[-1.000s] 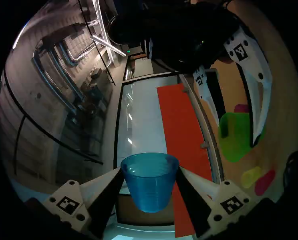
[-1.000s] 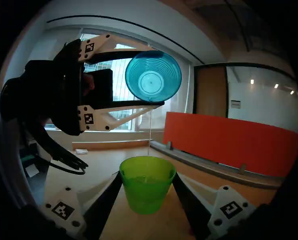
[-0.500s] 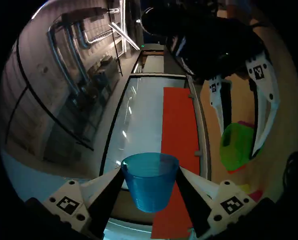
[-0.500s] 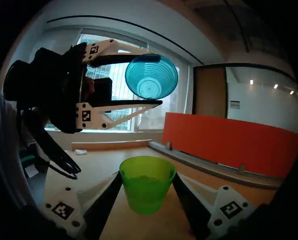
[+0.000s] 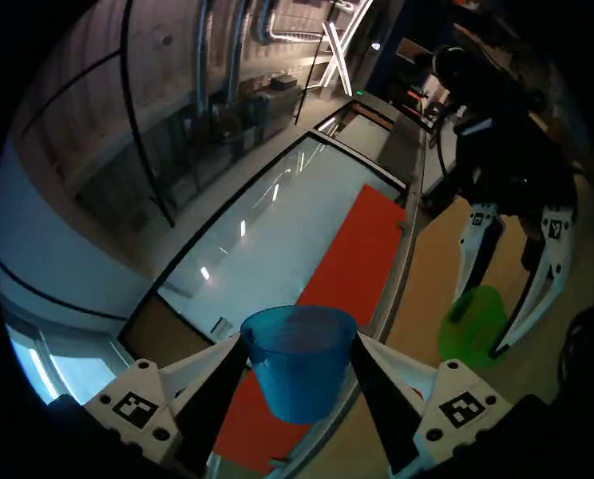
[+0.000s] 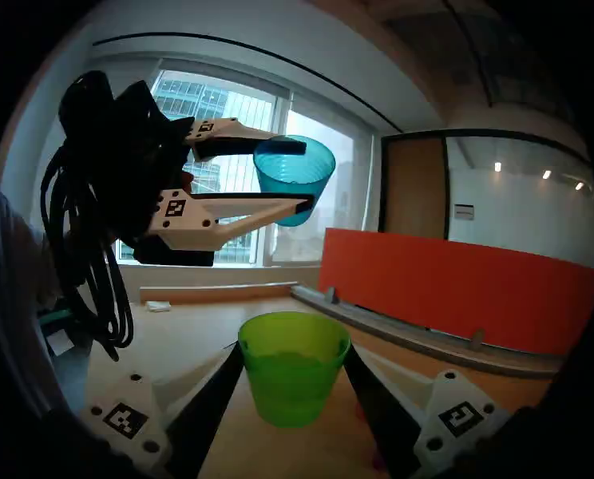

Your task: Pour water

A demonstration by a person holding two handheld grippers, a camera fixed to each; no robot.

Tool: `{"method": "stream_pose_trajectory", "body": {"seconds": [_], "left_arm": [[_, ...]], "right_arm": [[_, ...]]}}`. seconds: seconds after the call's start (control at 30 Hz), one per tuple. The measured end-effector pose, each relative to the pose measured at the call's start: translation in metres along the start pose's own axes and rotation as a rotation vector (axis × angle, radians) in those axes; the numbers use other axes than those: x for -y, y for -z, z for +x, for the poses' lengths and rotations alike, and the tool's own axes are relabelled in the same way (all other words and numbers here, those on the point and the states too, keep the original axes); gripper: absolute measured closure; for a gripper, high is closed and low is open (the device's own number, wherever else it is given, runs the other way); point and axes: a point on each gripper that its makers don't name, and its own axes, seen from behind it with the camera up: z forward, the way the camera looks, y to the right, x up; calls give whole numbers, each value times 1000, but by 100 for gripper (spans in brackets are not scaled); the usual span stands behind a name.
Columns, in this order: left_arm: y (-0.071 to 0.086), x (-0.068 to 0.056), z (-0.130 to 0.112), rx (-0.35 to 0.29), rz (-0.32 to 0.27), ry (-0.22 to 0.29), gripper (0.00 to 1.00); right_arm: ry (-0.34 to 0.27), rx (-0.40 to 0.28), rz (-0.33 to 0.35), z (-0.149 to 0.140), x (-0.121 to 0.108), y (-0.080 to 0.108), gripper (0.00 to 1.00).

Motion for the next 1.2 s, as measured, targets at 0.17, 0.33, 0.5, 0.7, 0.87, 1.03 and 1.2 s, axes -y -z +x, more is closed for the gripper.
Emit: {"method": "stream_pose_trajectory", "body": {"seconds": [0.17, 0.33, 0.5, 0.7, 0.87, 1.03, 1.2], "left_arm": [[3, 6, -7, 11, -6, 180, 14], [2, 12, -15, 28, -3, 349, 14], [4, 15, -28, 50, 0, 510, 14], [7, 8, -44, 65, -18, 680, 14], [9, 2, -52, 63, -37, 765, 14], [10, 2, -56, 63, -39, 786, 14], [15, 0, -63, 74, -38, 798, 14]], "right_arm": [[-4, -5, -8, 2, -3, 3, 10], [-7, -11, -13, 3, -4, 6, 10], [-7, -19, -17, 7, -5, 9, 9], [-7, -24, -24, 9, -8, 11, 9], [-10, -25, -28, 10, -10, 12, 10], [-20, -26, -33, 10, -11, 11, 10], [-20, -24, -43, 10, -14, 12, 10]]}}
